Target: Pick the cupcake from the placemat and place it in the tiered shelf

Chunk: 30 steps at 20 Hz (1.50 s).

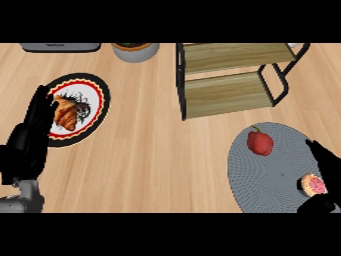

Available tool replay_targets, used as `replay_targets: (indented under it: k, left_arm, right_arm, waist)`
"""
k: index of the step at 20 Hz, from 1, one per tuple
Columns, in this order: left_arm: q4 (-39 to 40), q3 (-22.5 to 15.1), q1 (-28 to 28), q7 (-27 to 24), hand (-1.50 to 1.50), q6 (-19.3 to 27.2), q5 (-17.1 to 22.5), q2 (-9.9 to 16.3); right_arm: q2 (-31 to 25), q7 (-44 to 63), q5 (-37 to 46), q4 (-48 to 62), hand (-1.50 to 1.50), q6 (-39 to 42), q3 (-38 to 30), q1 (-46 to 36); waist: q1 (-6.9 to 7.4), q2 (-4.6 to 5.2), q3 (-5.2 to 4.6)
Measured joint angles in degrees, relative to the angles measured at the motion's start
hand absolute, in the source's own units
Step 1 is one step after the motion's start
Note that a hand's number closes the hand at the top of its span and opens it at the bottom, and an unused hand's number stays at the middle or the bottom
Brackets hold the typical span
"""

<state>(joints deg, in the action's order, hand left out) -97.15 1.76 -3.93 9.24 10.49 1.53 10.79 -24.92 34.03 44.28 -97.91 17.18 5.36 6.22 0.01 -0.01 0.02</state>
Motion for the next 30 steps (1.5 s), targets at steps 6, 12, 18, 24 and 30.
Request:
replay_targets:
  k: [6,12,18,24,30]
  left_arm:
    - [-0.63,0.92,0.76,0.33,0.00,-1.28,-0.22,-0.12]
    - [0.35,1.26,0.78,-0.71,0.00,-2.02,-0.37,-1.02]
    - [0.75,1.46,0.11,-0.85,0.00,-2.13,-0.81,-1.32]
    - [0.93,1.68,-0.69,-0.12,0.00,-2.14,-0.97,-1.25]
    - [0.55,1.01,-0.59,0.33,0.00,-1.39,-2.08,-2.02]
  right_arm:
    - [0.49,-3.42,2.70,3.47,1.50,1.34,0.38,-0.47]
    - [0.34,-8.41,8.86,5.56,1.50,-3.51,1.85,-1.29]
    - [6.42,-6.32,14.17,1.54,1.50,-2.61,11.21,-3.81]
    - [17.94,-1.51,16.55,-0.92,1.50,0.15,23.17,-7.29]
    - [23.12,6.55,12.64,-11.55,1.50,1.23,27.59,-10.07]
  waist:
    - [0.00,-0.04,-0.08]
    - [-0.03,-0.31,-0.54]
    - [0.34,-0.08,-0.24]
    - [0.43,-0.05,-0.10]
    - [0.06,-0.13,-0.05]
